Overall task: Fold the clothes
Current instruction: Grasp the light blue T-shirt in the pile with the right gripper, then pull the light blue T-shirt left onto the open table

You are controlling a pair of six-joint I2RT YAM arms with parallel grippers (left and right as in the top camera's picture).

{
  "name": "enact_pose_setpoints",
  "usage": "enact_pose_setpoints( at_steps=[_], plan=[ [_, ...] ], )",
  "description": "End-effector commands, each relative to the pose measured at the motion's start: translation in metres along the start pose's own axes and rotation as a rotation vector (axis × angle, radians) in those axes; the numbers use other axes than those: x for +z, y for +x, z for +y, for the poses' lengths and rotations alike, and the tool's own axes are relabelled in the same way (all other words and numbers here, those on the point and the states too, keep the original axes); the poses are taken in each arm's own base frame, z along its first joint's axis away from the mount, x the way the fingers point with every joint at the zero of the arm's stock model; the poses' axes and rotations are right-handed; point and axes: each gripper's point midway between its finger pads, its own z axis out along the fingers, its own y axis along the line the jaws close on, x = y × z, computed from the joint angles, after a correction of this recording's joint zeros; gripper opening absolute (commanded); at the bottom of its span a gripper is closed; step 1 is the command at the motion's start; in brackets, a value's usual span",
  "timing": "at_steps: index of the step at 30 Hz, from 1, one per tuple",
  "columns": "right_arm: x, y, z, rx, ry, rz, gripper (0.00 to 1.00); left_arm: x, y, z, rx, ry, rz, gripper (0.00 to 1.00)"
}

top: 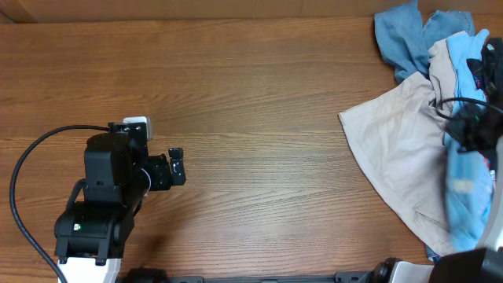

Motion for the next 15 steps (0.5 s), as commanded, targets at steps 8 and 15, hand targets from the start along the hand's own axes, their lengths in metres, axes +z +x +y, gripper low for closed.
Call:
enact_pose_setpoints(
  at_steps=[8, 15],
  plan=[
    [-0.04, 0.099, 0.197, -0.545, -0.368, 0.047, 0.04, -0.006, -0.013, -0.002, -0.008, 0.012, -0.043, 1.0],
    [-0.018, 0.169, 0.291, -0.741, -0.491, 0.08, 0.04, -0.006, -0.013, -0.002, -0.008, 0.011, -0.043, 1.0]
  ],
)
